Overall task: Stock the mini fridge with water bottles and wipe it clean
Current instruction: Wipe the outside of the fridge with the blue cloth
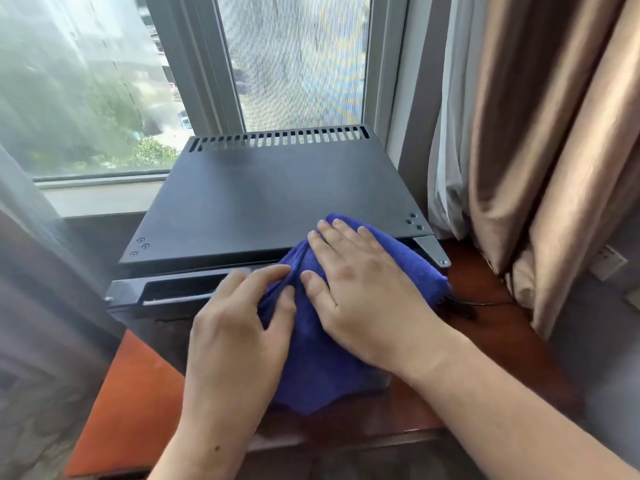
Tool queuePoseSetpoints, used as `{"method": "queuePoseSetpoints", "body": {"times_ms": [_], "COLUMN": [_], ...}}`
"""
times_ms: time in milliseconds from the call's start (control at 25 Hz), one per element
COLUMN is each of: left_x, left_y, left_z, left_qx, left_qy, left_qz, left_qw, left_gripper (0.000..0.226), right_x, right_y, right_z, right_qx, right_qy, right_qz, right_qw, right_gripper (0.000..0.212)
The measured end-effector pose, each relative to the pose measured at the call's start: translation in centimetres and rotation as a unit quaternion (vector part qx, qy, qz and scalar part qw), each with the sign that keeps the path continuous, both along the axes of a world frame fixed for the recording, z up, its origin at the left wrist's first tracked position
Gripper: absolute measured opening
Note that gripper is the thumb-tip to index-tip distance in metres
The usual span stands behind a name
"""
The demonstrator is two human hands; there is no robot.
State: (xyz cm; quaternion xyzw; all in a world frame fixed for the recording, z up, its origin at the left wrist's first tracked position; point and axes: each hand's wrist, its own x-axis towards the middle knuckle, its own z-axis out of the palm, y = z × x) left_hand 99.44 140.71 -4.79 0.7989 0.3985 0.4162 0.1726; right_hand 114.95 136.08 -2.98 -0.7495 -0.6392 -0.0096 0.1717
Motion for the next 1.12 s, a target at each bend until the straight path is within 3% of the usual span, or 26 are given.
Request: {"method": "queuePoseSetpoints", "body": {"times_ms": [160,320,400,520,680,840,960,1040,1080,1120], "left_x": [-2.3,-2.2,-1.6,-0.1,2.2,2.5,0.4,-0.5,-0.3,0.3], "left_y": [-0.7,-0.9,-1.0,-1.4,-2.1,-2.2,-4.2,-6.7,-7.5,-7.6], "left_z": [-2.4,-4.5,-5.2,-5.6,-5.5,-5.7,-6.8,-7.8,-8.3,-8.5], "left_qx": [-0.010,0.063,0.093,0.125,0.176,0.193,0.175,0.080,-0.045,-0.215], "left_qy": [-0.044,0.014,0.032,0.038,0.070,0.107,0.040,0.016,0.012,-0.007], "left_qz": [0.018,0.017,0.019,0.011,-0.013,-0.014,0.015,-0.064,-0.107,-0.132], "left_qw": [0.999,0.998,0.995,0.991,0.982,0.975,0.984,0.995,0.993,0.968], "left_gripper": [0.020,0.014,0.012,0.012,0.009,0.008,0.014,0.011,0.008,0.011], "right_x": [-2.5,-2.4,-1.8,-1.4,0.1,1.7,1.4,1.2,1.3,1.5], "right_y": [-1.2,-4.5,-6.0,-7.4,-7.7,-7.2,-6.4,-6.1,-6.0,-6.0], "right_z": [-3.5,-8.6,-10.4,-11.3,-11.3,-10.7,-10.2,-10.1,-10.2,-10.3], "right_qx": [0.114,0.192,0.219,0.292,0.347,0.384,0.398,0.391,0.387,0.379], "right_qy": [0.005,0.014,0.074,0.159,0.203,0.249,0.286,0.359,0.394,0.420], "right_qz": [-0.011,-0.015,-0.007,-0.051,-0.182,-0.249,-0.279,-0.290,-0.286,-0.282], "right_qw": [0.993,0.981,0.973,0.942,0.898,0.853,0.826,0.796,0.783,0.775], "right_gripper": [0.068,0.076,0.076,0.056,0.036,0.017,0.016,0.018,0.017,0.015]}}
